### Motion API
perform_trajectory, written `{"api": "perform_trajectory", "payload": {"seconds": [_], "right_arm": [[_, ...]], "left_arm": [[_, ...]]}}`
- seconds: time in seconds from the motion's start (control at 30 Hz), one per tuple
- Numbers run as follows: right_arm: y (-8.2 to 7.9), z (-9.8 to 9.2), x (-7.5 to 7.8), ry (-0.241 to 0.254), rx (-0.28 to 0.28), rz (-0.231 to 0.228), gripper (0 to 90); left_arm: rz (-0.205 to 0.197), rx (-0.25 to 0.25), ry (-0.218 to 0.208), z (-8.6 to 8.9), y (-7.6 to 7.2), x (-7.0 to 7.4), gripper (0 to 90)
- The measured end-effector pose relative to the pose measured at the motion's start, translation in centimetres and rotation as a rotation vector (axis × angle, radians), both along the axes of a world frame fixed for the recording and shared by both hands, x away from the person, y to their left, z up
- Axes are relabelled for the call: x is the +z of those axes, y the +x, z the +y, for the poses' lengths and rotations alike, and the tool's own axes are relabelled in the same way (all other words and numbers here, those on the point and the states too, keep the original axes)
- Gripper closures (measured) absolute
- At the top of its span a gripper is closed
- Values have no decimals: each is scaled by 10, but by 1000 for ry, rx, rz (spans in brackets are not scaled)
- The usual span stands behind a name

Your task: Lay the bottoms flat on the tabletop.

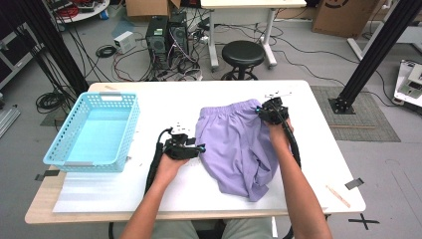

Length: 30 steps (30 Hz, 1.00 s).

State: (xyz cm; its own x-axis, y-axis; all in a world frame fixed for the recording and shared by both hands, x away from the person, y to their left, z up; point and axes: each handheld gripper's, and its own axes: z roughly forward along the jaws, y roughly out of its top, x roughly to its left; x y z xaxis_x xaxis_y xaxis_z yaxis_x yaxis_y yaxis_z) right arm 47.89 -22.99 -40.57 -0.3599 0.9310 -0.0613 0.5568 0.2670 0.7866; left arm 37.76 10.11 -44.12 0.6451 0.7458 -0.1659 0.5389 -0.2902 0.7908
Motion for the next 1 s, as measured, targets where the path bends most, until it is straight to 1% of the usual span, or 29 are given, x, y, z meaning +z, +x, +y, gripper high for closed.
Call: {"api": "perform_trajectory", "payload": {"seconds": [0.03,0.1,0.13,0.17,0.2,0.23,0.27,0.3,0.33,0.37,0.4,0.43,0.47,0.5,0.53,0.57,0.6,0.67,0.73,0.83,0.87,0.9,0.93,0.97,1.0], "right_arm": [[-2,-1,1,6,5,-1,714],[-8,-5,3,6,20,-12,711],[-12,-7,4,10,29,-10,711],[-14,-9,4,10,33,-14,710],[-17,-11,5,13,37,-21,708],[-19,-12,6,21,39,-26,700],[-22,-14,6,25,44,-28,698],[-23,-15,6,24,46,-31,695],[-25,-16,6,25,50,-32,690],[-27,-17,6,27,51,-33,680],[-29,-18,5,33,58,-29,666],[-29,-19,5,35,62,-26,652],[-31,-20,4,49,71,-22,630],[-32,-21,4,59,80,-21,615],[-33,-21,4,58,89,-19,592],[-35,-21,4,56,90,-17,581],[-37,-21,3,58,103,-20,568],[-41,-21,3,57,126,-26,526],[-44,-22,2,75,146,-18,487],[-50,-24,0,88,175,-13,431],[-53,-25,0,92,175,-11,424],[-57,-26,0,92,173,-19,424],[-61,-28,-1,87,177,-32,428],[-66,-30,-1,88,186,-46,446],[-72,-33,-1,89,185,-58,464]], "left_arm": [[12,-4,15,-5,-1,-2,490],[39,-1,23,-13,-2,-6,490],[31,-1,41,-16,-3,-8,487],[0,12,66,-20,-6,-8,487],[-14,18,80,-22,-7,-8,512],[-28,24,99,-23,-8,-8,553],[-45,29,122,-25,-10,-8,620],[-56,30,129,-26,-10,-8,662],[-54,23,129,-26,-10,-8,753],[-62,22,139,-28,-11,-8,840],[-61,26,136,-28,-11,-8,867],[-53,25,130,-27,-9,-8,871],[-53,30,121,-26,-9,-8,873],[-51,41,119,-24,-7,-8,874],[-53,58,115,-22,-6,-7,874],[-54,75,108,-18,-4,-6,874],[-57,97,84,-12,-3,-5,874],[-66,126,64,-2,0,-2,874],[-78,151,55,6,1,1,874],[-87,189,28,23,4,10,874],[-86,204,22,29,5,12,874],[-88,218,27,34,7,15,874],[-99,233,25,39,8,17,874],[-98,249,8,46,10,19,874],[-97,256,10,49,12,20,874]]}}
